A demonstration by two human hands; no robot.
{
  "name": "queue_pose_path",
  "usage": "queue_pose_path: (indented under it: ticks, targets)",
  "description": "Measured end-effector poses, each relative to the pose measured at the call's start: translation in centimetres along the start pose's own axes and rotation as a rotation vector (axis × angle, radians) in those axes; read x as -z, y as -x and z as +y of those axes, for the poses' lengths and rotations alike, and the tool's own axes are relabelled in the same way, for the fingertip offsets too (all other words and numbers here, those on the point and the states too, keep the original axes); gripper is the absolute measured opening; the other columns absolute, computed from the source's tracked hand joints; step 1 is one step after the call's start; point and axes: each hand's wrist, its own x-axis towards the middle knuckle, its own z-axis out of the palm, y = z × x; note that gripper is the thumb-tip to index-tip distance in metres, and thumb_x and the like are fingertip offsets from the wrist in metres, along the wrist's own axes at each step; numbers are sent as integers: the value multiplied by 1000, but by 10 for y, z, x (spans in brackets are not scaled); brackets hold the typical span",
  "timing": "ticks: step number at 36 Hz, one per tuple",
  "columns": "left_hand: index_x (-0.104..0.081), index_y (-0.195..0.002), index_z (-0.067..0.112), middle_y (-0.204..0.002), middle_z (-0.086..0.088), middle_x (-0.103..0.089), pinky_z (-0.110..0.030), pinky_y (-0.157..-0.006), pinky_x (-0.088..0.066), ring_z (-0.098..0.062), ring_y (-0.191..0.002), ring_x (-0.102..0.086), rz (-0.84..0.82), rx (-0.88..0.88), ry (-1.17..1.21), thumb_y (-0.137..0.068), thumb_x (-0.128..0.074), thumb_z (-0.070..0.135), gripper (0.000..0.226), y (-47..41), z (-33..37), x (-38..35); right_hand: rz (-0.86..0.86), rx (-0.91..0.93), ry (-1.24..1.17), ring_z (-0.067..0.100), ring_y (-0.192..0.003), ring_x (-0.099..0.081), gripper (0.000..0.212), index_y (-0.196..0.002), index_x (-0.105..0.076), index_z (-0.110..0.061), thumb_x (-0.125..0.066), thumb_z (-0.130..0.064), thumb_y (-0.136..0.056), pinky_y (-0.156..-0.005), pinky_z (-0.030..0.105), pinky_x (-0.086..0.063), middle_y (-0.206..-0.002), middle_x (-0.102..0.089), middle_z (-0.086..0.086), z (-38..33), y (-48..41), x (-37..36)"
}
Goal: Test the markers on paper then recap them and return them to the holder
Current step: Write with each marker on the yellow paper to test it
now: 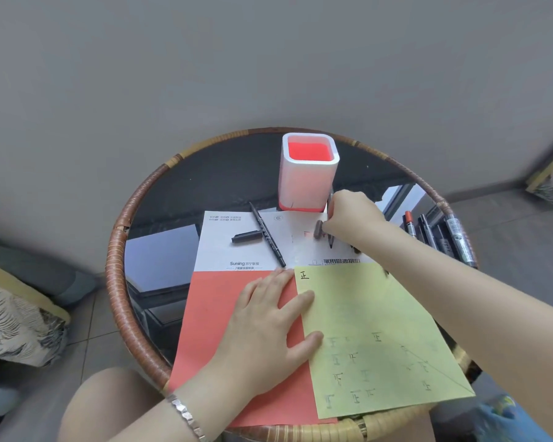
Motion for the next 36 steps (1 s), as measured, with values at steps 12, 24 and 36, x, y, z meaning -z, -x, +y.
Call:
queue_pose_path:
  ticks: [12,24,36]
  targets:
    - [-61,-112,31,-131,-6,-53,-32,-103,-19,-20,-124,-41,-15,14,13,-76,-46,58,48,0,0,0,-37,-160,-215,15,-47,-36,41,-57,-33,-11,-70,-19,-72,-41,24,-23,-56,-37,2,-4,13,10]
    - [-62,-111,31,-132,-7,-53,-33,-102,-20,-21,-124,-42,-30,26,-11,-76,-44,59,49,1,1,2,-297,-259,-1482,3,-46,-57,13,-78,-55,-7,-49,-2,-88,-35,8,-35,-68,-58,4,35,75,21]
    - [-60,-114,30,-137,-7,-50,-35,-102,-21,-23,-127,-43,-30,12,12,-72,-47,62,55,1,1,2,63,116,-1233,19,-70,-71,12,-82,-61,-12,-54,-17,-90,-63,27,-58,-68,-73,3,18,88,-8]
